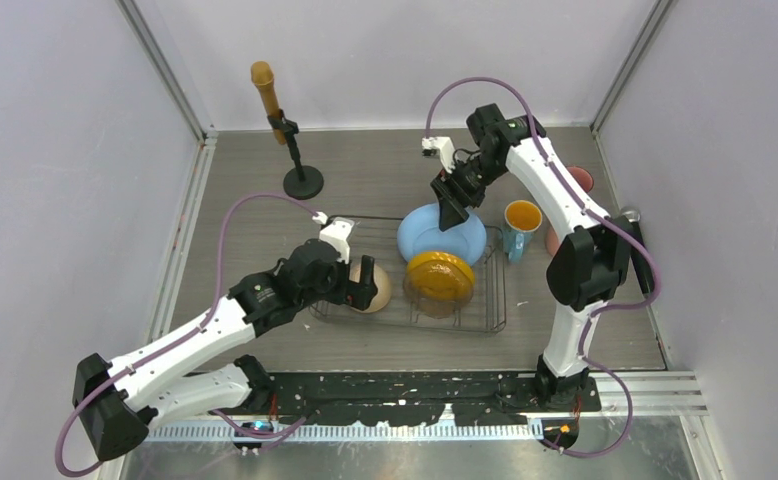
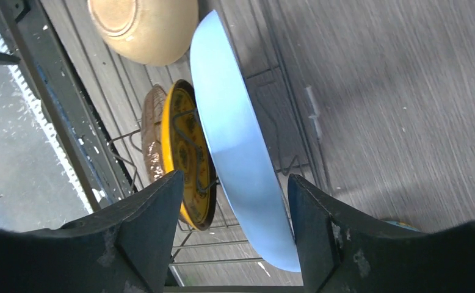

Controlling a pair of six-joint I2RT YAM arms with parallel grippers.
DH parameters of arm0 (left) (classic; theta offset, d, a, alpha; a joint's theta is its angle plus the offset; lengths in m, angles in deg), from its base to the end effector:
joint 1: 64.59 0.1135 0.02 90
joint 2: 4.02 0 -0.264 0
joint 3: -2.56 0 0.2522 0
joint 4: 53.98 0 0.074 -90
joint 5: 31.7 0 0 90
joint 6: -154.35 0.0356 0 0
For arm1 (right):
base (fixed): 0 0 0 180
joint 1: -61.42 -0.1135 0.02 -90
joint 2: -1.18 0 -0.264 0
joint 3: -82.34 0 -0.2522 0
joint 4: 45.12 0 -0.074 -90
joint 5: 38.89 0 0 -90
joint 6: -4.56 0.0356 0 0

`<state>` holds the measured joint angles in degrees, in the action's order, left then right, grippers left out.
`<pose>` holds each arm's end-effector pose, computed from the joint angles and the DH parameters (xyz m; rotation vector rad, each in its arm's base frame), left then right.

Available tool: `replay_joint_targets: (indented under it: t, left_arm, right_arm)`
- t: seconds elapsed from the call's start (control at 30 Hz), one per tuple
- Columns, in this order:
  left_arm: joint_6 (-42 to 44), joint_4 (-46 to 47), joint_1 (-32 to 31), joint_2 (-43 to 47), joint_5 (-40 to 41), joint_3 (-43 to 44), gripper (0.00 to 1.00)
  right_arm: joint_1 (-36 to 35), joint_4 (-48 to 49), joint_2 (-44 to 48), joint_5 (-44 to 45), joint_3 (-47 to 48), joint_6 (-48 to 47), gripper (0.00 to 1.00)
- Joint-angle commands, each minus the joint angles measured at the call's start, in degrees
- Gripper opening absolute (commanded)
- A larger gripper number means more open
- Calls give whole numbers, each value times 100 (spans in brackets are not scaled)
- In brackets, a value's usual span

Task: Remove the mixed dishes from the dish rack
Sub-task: Pick up the plate from the dish rack.

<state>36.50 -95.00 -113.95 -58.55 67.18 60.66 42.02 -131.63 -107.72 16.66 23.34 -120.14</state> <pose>0.1378 -0.1521 0.2778 0.3387 2.2504 -0.5625 0.3516 0.1452 0.3166 -1.3263 2.3460 0.7783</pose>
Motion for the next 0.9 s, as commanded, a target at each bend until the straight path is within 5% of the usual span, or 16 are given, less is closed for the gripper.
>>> replay_joint_targets:
  t: [0.0,0.23,0.57,0.87]
  left_arm:
    - [-37,6,26,29,155,0,100]
    - [-70,-57,23,-82,176,22,100]
    - [-178,-45,23,2,120,-36,100]
    - [-191,74,23,-52,20,-27,100]
  right_arm:
    - [-123,-424,306,-487,172,-394,68]
    - [-339,-254,521,-300,-70,-258,61]
    - [-345,-722,-13,-426,385,-381,34]
    - [-345,-1429,-199,-783,998,-723,26]
